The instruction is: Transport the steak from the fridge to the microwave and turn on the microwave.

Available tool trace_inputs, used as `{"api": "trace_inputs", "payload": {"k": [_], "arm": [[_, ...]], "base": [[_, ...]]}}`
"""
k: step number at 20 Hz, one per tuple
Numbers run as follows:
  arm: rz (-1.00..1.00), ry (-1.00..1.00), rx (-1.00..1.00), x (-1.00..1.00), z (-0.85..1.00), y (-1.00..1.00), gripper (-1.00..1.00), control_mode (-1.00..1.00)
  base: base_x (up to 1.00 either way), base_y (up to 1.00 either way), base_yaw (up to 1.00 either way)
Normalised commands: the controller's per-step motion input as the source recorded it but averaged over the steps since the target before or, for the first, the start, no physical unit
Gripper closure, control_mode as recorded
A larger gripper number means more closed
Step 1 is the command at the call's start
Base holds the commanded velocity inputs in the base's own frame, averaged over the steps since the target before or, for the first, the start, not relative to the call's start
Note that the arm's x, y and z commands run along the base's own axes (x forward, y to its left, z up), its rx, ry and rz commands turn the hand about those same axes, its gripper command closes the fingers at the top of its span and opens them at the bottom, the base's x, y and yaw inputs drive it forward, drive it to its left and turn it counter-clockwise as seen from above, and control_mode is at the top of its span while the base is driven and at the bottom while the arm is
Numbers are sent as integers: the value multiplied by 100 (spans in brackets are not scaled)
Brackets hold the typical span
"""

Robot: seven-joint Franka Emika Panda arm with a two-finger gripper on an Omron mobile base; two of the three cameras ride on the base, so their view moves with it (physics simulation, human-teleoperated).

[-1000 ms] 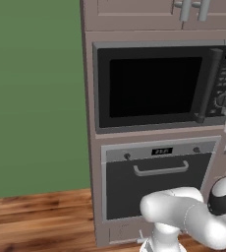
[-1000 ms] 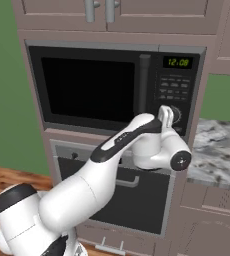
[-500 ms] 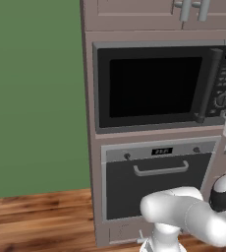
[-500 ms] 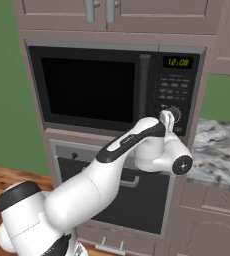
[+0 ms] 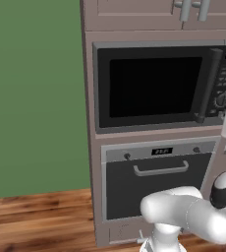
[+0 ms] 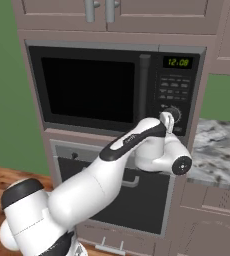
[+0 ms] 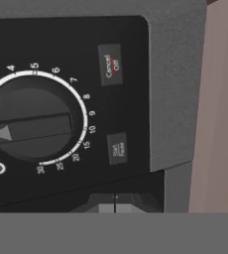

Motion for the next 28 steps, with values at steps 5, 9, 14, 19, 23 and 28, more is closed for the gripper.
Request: {"api": "trace_inputs", "payload": {"k": [5,9,14,19,23,28], "arm": [[0,0,0,12,-7,-3,100,-100],[0,0,0,16,-1,-6,100,-100],[-1,0,0,16,-2,-8,100,-100],[-1,0,0,17,-8,-4,100,-100],[-1,0,0,16,-7,-4,100,-100],[-1,0,0,18,-5,-5,100,-100]], "base": [[0,0,0],[0,0,0],[0,0,0],[0,0,0],[0,0,0],[0,0,0]]}}
